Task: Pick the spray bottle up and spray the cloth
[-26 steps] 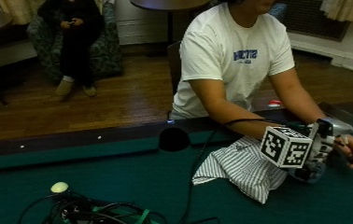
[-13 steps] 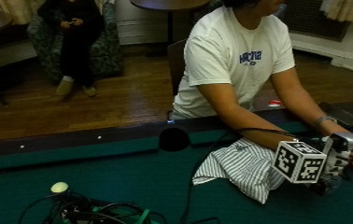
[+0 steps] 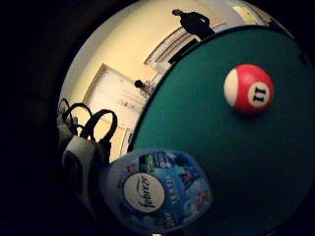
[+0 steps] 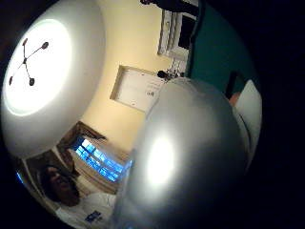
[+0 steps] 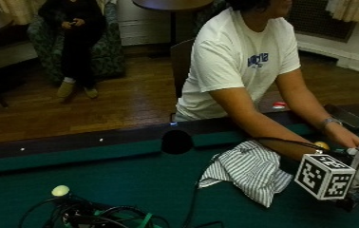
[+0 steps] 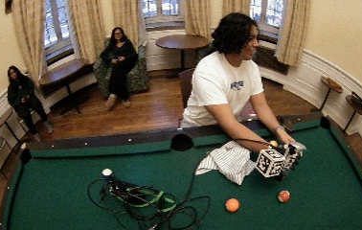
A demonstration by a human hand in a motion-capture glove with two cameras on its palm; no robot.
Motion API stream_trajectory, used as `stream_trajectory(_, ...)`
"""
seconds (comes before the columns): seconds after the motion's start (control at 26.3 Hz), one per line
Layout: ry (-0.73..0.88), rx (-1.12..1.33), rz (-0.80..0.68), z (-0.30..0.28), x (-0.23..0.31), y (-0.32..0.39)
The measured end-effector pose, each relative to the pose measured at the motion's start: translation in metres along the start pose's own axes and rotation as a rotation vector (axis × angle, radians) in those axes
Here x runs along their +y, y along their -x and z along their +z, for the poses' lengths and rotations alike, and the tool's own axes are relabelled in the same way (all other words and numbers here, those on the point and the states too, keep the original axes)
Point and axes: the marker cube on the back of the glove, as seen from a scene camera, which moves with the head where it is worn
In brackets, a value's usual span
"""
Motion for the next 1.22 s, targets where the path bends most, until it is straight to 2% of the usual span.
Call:
stream_trajectory(0.65,0.163,0.004,0.085,0.001,0.010,-0.013)
stream_trajectory(0.99,0.261,0.153,0.068,-0.015,0.025,-0.022)
stream_trajectory(1.22,0.312,0.335,0.039,-0.046,0.038,-0.021)
